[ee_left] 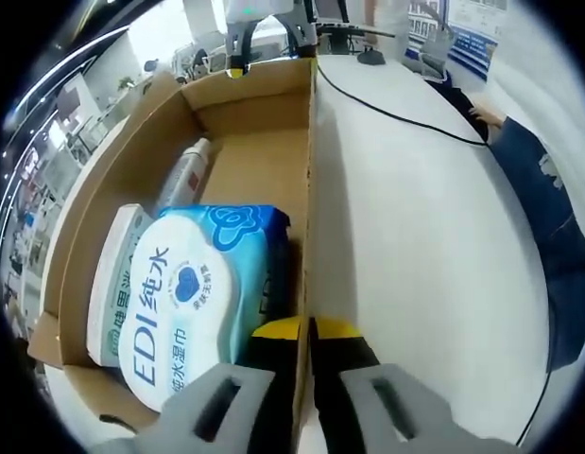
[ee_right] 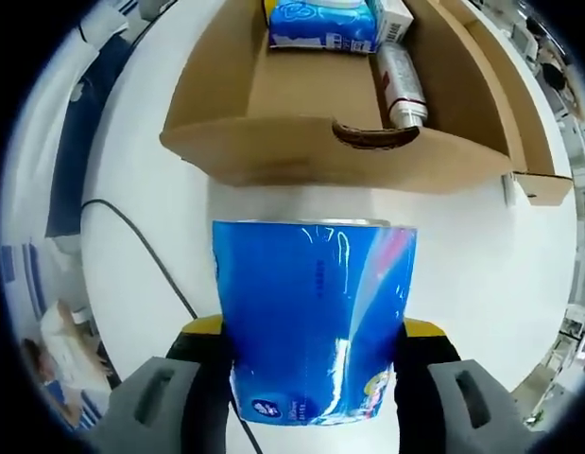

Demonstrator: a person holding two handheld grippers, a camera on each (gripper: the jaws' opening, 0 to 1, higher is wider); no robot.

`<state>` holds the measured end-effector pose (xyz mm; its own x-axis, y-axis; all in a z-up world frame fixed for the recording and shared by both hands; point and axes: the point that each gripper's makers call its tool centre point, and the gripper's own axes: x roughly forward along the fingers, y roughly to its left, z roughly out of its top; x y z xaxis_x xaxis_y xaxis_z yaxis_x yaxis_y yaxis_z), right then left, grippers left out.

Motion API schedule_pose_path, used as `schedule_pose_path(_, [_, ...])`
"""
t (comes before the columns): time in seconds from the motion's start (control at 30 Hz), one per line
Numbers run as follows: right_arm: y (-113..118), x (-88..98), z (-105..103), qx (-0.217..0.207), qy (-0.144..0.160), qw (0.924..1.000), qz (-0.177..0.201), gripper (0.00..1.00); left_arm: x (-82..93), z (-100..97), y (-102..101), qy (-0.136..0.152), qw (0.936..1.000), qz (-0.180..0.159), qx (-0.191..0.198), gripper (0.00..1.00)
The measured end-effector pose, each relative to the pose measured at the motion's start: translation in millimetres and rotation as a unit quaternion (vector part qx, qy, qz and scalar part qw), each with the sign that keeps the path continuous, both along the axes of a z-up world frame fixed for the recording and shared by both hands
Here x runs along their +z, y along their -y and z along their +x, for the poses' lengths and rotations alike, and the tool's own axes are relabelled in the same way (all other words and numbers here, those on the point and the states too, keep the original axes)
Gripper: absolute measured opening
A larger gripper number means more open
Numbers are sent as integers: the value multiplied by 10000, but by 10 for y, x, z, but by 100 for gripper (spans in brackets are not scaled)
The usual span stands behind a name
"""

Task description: Operate the shoe box by opening the lid, removing the specified soft item, and placing it in the target area until the item is outside and the box remains undamaged.

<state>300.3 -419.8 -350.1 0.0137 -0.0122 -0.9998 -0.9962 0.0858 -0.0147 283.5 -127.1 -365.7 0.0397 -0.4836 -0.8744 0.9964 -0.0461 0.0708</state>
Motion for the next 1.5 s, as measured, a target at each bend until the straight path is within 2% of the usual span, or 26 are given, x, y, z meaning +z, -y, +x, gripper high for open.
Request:
schedule_pose_path(0.43, [-78,77,24,29,55,9998,166,73,1,5,-7,-10,10000,1,5,2])
schedule_pose_path(0.57, [-116,73,-9,96,37,9995,304,80,-2,7,-8,-12,10000,-1,9,2])
schedule_pose_path(0.8, [-73,61,-17,56,47,9996,281,88,-6,3,-5,-9,10000,-1,2,2])
schedule_pose_path(1.03, [-72,67,-20,38,61,9995,308,89,-3,0,-8,-9,10000,0,1,2])
schedule_pose_path(1.13, [-182,78,-13,308,142,9976,607,89,-3,0,-10,-12,10000,-1,3,2])
schedule_pose_path(1.2, [-164,93,-32,164,122,9986,492,89,0,-2,-11,-12,10000,-1,6,2])
schedule_pose_path(1.33, [-222,151,-19,132,223,9981,565,89,3,-3,-10,-8,10000,-1,2,2])
schedule_pose_path(1.4, [-221,172,-1,106,265,9981,546,86,0,-2,-11,-9,10000,1,0,2])
schedule_pose_path(1.5, [-156,291,59,-327,491,9979,251,88,4,0,-9,3,10000,4,-20,2])
